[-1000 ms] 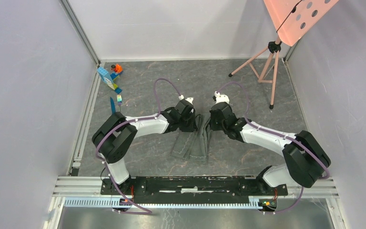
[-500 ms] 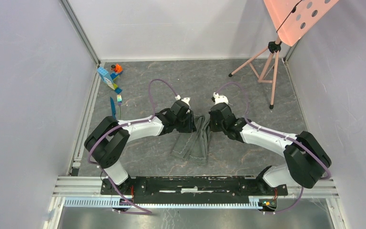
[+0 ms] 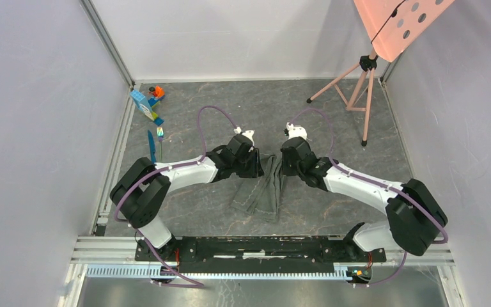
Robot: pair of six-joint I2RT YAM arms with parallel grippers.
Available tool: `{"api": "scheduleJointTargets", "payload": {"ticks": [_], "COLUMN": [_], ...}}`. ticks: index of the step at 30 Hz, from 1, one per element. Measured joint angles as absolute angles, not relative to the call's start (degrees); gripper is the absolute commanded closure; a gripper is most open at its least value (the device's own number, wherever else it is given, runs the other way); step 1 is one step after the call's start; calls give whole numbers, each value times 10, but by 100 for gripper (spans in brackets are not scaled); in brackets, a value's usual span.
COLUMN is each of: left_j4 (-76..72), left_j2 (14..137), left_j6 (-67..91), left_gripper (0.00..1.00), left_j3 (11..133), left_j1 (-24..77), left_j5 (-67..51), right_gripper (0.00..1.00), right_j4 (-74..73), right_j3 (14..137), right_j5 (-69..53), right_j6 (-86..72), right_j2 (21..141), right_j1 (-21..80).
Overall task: Fold the napkin into a case and place the utensils inside
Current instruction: Fold the 2/3-rectangle-folded napkin at the center of the board.
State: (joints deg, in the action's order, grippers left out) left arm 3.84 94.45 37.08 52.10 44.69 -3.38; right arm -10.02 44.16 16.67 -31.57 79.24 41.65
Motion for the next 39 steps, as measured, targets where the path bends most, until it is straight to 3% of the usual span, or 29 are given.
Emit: {"api": "scheduleJointTargets", "payload": {"ticks": [9, 15, 39], "left_j4": [39, 46, 15], "left_j2": [943, 959, 1073], "left_j6": [371, 370, 371], "left_gripper": [57, 74, 74], "left_j3": [522, 570, 612], "left_j1": [447, 447, 447], "left_j5": [-36, -36, -61], "right_gripper": [100, 100, 100], "right_j4": [-116, -117, -141], "right_j3": [451, 451, 436], "right_j5": [187, 192, 211], "right_j6": [-314, -314, -301], "right_j2": [770, 775, 769], "right_j1": [431, 430, 384]}}
